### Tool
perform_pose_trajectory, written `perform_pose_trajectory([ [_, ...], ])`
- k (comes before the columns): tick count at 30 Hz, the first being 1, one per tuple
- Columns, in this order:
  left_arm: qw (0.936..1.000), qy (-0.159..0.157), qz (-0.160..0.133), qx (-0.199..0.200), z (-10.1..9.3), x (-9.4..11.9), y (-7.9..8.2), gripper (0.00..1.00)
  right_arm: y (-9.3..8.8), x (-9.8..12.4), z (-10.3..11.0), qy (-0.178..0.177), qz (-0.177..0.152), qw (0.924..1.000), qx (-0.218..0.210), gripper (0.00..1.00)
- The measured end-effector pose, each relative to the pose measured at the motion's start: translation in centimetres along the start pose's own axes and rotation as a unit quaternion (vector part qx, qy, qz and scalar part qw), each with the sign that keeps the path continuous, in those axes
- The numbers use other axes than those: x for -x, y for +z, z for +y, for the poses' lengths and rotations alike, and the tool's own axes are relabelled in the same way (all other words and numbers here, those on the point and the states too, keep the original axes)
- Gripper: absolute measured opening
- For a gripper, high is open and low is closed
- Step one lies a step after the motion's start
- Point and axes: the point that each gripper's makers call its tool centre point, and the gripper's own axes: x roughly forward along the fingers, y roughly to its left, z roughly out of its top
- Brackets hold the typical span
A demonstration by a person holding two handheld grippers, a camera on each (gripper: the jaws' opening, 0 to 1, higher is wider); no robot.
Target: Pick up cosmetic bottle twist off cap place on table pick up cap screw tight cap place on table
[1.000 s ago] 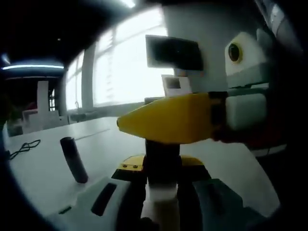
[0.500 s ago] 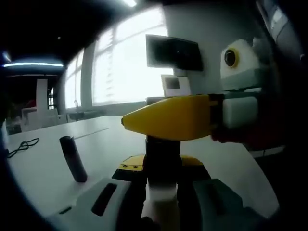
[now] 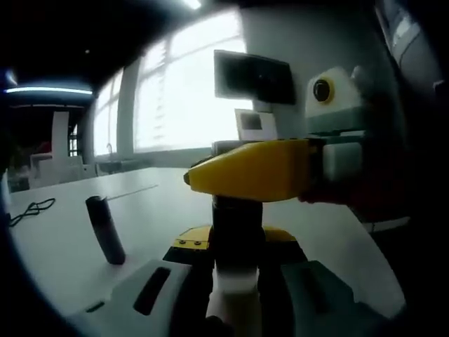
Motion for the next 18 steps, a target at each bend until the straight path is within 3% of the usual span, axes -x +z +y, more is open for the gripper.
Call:
perform_pose_trajectory([
  [2, 1.0000, -0.001, 0.000, 0.000, 0.0, 0.0, 0.0, 0.13, -0.1, -0.2, -0.7, 0.007, 0.001, 1.0000, 0.001, 0.16],
  [18, 0.9999, -0.010, -0.002, -0.005, -0.5, 0.1, 0.1, 0.14, -0.3, 0.0, 0.3, 0.116, 0.023, 0.9928, 0.021, 0.16],
])
